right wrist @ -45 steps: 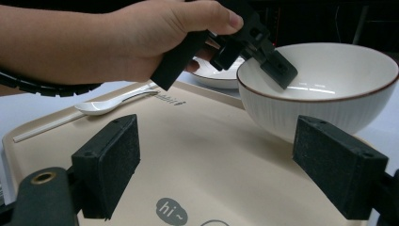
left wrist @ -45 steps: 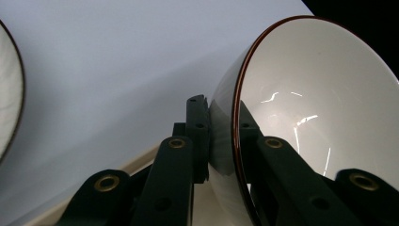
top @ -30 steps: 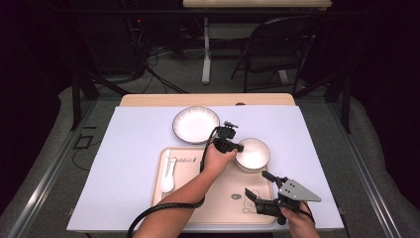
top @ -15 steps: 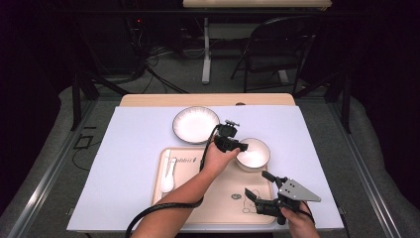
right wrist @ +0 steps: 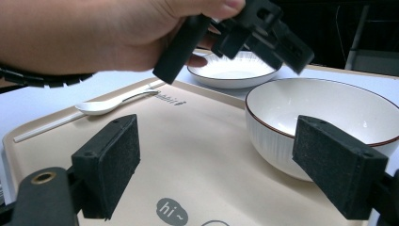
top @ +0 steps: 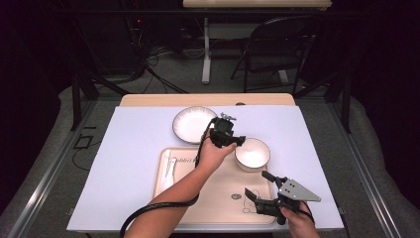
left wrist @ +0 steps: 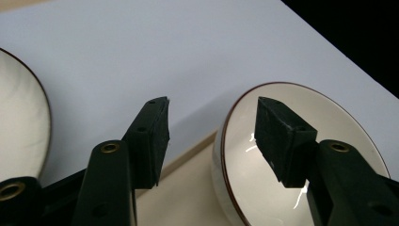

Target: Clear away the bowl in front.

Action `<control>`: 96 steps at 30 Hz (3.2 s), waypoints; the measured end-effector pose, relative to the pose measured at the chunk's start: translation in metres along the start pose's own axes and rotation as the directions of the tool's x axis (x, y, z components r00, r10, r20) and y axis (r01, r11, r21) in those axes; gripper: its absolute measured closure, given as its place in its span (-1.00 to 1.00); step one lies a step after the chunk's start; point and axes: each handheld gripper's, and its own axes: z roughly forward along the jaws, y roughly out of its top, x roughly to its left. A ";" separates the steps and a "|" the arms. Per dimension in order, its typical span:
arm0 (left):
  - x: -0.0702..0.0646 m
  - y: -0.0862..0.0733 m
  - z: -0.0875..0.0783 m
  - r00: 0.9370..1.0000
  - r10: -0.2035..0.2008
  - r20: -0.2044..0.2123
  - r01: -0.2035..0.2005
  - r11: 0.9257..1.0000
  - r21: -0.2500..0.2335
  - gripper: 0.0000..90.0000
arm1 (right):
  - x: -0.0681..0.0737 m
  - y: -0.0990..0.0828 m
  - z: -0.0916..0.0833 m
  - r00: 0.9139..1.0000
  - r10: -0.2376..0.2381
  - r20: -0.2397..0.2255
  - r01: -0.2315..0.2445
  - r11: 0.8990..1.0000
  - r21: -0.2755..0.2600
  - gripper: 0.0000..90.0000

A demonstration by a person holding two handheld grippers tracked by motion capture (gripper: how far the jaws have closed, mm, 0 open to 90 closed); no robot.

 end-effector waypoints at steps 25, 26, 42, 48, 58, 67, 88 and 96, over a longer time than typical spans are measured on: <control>0.091 0.006 -0.079 0.970 -0.088 -0.227 0.055 0.987 -0.151 -0.10 | -0.001 0.000 0.001 1.000 -0.006 0.006 0.006 1.000 0.003 -0.67; 0.096 0.005 -0.081 0.966 -0.097 -0.241 0.059 0.985 -0.159 -0.10 | -0.001 0.000 0.001 1.000 -0.008 0.007 0.008 1.000 0.004 -0.67; 0.153 -0.012 -0.111 0.907 -0.239 -0.348 0.167 0.960 -0.223 -0.09 | 0.000 0.000 0.001 1.000 -0.006 0.009 0.006 1.000 0.004 -0.67; 0.164 -0.015 -0.117 0.892 -0.266 -0.366 0.190 0.954 -0.232 -0.09 | 0.000 0.000 0.001 1.000 -0.007 0.008 0.007 1.000 0.003 -0.67; 0.178 -0.022 -0.124 0.869 -0.300 -0.393 0.217 0.945 -0.243 -0.09 | 0.000 0.000 0.001 1.000 -0.007 0.009 0.007 1.000 0.004 -0.67; 0.186 -0.025 -0.124 0.861 -0.315 -0.399 0.238 0.943 -0.232 -0.09 | 0.000 0.000 0.001 1.000 -0.007 0.009 0.007 1.000 0.003 -0.67; 0.204 -0.035 -0.097 0.845 -0.384 -0.372 0.349 0.923 -0.160 -0.02 | 0.000 0.000 0.001 1.000 -0.001 0.005 0.001 1.000 0.004 -0.67; 0.203 -0.041 -0.083 0.844 -0.412 -0.344 0.392 0.911 -0.127 0.01 | 0.000 0.000 0.001 1.000 0.000 0.008 0.000 1.000 0.003 -0.67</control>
